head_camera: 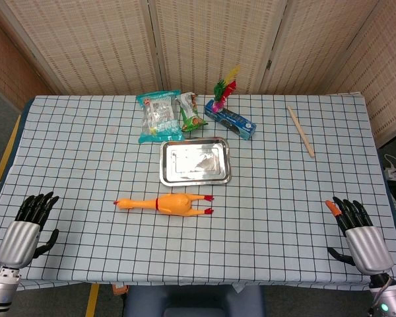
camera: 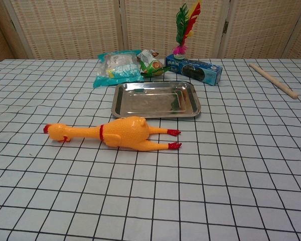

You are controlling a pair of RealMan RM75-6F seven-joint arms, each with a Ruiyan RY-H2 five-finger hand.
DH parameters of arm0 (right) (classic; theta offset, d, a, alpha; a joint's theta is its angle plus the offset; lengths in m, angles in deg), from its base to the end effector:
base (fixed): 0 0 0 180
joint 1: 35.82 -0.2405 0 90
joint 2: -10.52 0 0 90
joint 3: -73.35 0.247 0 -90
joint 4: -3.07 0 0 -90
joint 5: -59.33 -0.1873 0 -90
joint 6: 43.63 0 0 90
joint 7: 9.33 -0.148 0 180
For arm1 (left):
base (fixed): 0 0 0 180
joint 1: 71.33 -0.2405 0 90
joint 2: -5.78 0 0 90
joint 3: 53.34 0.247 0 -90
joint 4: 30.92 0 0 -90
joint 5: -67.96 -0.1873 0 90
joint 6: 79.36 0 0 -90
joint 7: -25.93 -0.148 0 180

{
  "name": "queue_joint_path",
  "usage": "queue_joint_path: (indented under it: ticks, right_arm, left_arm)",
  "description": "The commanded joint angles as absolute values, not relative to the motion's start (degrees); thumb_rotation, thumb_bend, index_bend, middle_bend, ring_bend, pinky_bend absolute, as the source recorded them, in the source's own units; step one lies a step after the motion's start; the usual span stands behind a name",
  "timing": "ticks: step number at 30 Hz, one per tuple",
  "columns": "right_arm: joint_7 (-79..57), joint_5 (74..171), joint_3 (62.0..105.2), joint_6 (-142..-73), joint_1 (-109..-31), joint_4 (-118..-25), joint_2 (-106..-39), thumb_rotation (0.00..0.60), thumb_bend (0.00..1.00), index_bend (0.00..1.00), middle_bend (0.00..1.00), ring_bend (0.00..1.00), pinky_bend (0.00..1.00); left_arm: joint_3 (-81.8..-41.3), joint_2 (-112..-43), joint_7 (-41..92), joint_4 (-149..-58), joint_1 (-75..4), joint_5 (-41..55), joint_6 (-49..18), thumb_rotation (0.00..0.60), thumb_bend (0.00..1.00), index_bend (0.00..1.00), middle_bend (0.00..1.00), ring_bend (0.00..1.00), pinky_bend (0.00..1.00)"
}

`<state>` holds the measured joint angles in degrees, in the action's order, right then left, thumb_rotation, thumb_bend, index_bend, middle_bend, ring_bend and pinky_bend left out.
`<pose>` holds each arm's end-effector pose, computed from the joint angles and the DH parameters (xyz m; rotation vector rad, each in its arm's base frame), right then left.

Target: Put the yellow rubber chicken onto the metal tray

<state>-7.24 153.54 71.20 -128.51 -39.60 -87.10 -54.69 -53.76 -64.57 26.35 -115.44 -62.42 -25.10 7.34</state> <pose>-0.2903 -0.1589 0.1524 1.5666 -0.8803 0.8659 -0.2815 0.1949 0.1439 -1.5424 -0.8000 -0.9957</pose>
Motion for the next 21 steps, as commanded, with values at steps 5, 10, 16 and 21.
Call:
queue_joint_path:
  ticks: [5, 10, 16, 21]
  right_arm:
    - [-7.59, 154.07, 70.92, -128.17, -39.8, -87.25, -54.62, 0.6, 0.08, 0.0, 0.0, 0.0, 0.0]
    - [-7.53, 153.87, 70.94, -127.64, -40.0, -87.08, -54.76, 0.6, 0.08, 0.0, 0.0, 0.0, 0.0]
    - [-7.33, 153.46, 70.83, -126.4, -40.43, -87.02, -54.91, 0.6, 0.08, 0.0, 0.0, 0.0, 0.0]
    - [-6.88, 152.71, 70.64, -124.73, -40.88, -86.76, -55.16, 0.6, 0.08, 0.0, 0.0, 0.0, 0.0]
  left_arm:
    - [-53.44, -65.68, 24.13, -115.74, -61.69, -25.11, 5.61, 0.6, 0.45, 0.0, 0.0, 0.0, 0.06]
    - [-53.33, -66.15, 17.76, -118.8, -58.59, -25.41, 0.11, 0.6, 0.43, 0.0, 0.0, 0.0, 0.08]
    - [-54.28, -66.42, 9.94, -125.45, -51.79, -23.57, -11.68, 0.6, 0.39, 0.0, 0.01, 0.0, 0.11]
    - [-56.93, -69.33, 4.61, -126.4, -46.99, -18.47, -18.96, 0.6, 0.39, 0.0, 0.01, 0.0, 0.11]
